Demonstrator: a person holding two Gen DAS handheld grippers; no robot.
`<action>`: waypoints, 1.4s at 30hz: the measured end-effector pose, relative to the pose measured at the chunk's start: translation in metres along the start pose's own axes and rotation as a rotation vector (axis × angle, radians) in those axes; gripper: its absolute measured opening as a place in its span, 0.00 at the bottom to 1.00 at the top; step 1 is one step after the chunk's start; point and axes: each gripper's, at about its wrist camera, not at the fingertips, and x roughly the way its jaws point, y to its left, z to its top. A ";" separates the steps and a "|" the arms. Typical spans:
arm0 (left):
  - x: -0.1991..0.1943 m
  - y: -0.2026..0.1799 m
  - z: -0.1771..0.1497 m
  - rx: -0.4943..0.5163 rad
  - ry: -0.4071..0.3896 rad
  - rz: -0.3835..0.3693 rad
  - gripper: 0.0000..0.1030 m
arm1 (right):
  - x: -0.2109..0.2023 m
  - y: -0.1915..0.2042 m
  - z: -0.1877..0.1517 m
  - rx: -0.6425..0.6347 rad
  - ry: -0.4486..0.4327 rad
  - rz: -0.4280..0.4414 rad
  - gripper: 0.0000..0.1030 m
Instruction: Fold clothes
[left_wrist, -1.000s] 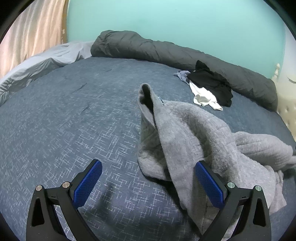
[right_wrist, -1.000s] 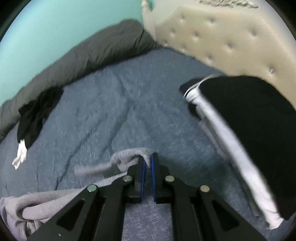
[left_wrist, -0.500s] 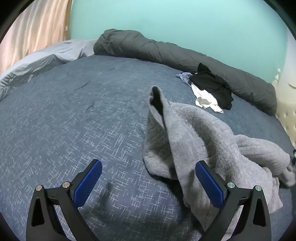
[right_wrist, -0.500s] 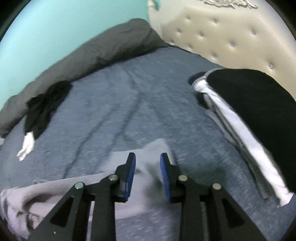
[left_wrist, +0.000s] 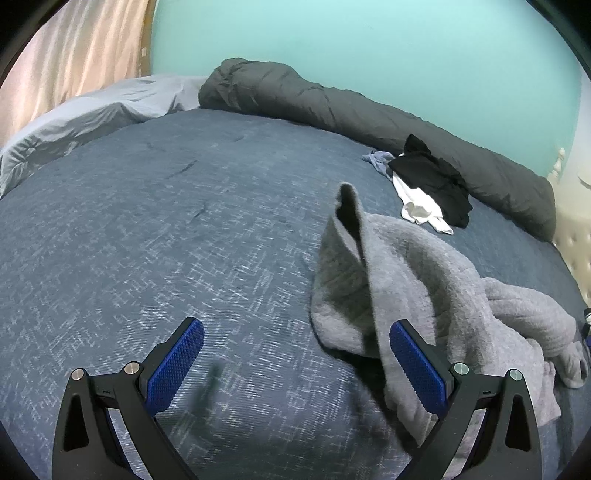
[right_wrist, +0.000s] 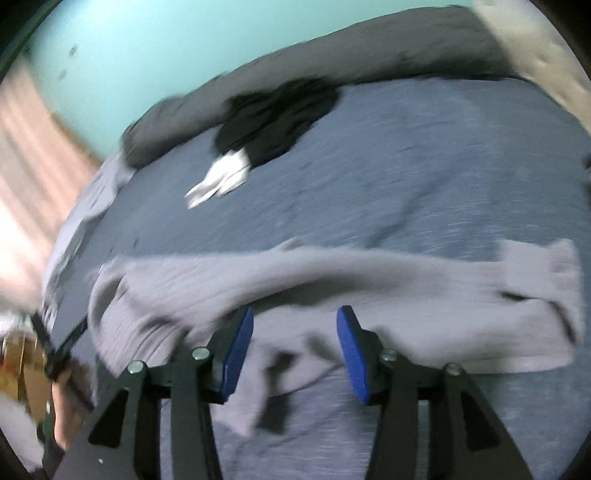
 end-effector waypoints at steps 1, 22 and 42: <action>-0.001 0.002 0.000 -0.003 0.000 0.000 1.00 | 0.008 0.011 -0.003 -0.016 0.020 0.032 0.47; -0.006 0.024 0.000 -0.040 -0.003 -0.005 1.00 | 0.113 0.133 -0.037 -0.118 0.198 0.263 0.17; 0.004 0.025 0.000 -0.056 0.009 -0.024 1.00 | 0.115 0.152 0.114 0.032 -0.069 0.125 0.09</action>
